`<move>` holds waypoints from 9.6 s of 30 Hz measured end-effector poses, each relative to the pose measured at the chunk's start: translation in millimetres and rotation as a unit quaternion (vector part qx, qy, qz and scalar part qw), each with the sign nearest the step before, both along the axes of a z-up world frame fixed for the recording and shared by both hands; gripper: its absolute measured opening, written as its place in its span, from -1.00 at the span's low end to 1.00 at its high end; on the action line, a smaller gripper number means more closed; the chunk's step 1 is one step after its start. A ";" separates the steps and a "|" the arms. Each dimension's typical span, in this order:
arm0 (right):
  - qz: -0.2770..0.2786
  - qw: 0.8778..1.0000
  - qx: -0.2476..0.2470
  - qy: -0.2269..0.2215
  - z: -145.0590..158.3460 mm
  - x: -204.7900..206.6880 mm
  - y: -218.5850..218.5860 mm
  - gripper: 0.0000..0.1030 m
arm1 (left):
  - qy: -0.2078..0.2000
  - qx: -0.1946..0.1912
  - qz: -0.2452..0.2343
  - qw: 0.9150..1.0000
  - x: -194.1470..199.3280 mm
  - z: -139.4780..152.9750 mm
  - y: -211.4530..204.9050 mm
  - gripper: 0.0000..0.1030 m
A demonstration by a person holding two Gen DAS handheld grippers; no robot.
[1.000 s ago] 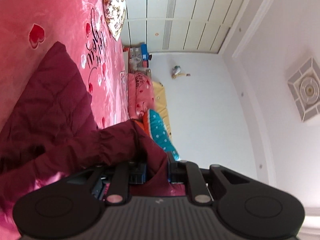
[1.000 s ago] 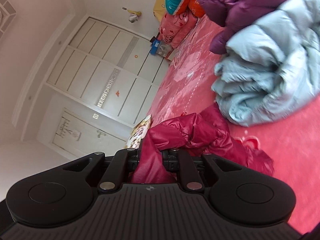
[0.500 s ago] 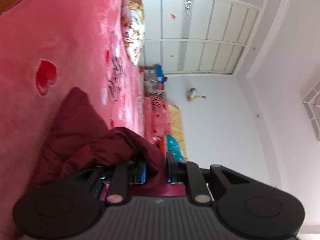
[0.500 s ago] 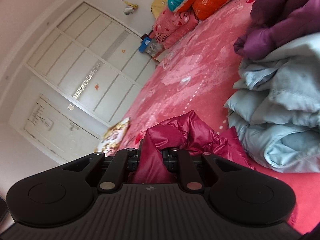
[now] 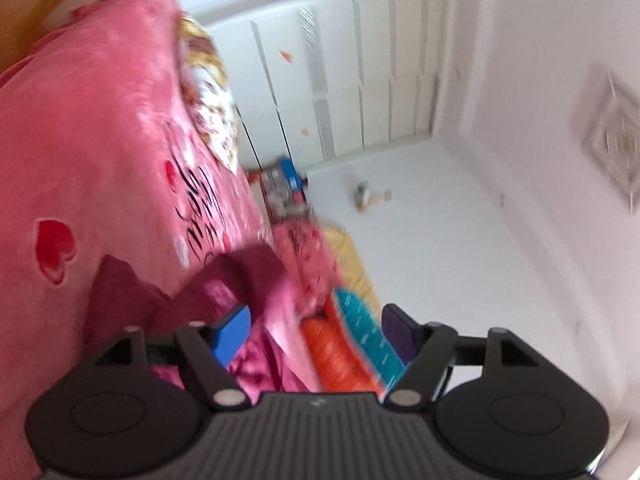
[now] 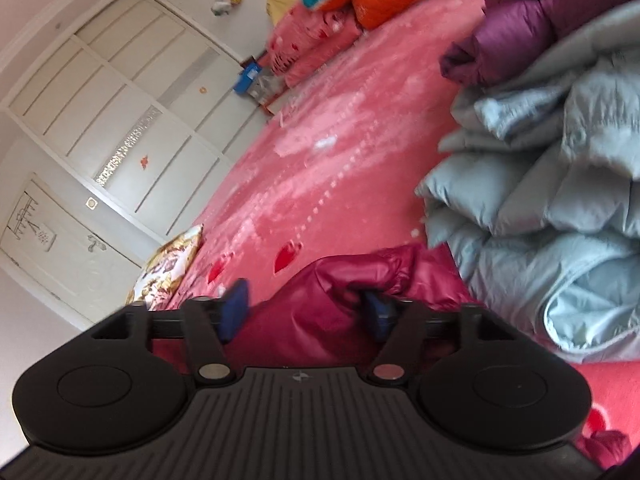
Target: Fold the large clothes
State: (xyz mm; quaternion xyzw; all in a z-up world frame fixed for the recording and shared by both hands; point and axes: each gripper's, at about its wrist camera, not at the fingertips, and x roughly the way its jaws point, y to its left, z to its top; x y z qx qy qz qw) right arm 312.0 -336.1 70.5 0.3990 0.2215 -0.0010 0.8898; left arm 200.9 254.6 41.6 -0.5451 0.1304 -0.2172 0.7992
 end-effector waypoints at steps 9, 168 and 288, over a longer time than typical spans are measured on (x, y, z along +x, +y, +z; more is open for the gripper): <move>0.047 0.985 -0.146 -0.077 43.2 -25.0 39.2 0.98 | -0.001 0.181 -0.103 0.978 10.3 13.9 -64.8 0.39; 0.020 0.928 -0.365 -0.070 100.9 -428.9 176.1 1.00 | 0.018 0.547 0.019 0.837 -316.8 134.8 -175.4 0.98; 0.064 0.931 -0.357 -0.039 95.3 -432.4 161.2 1.00 | 0.035 0.550 0.055 0.833 -310.3 126.5 -179.4 0.98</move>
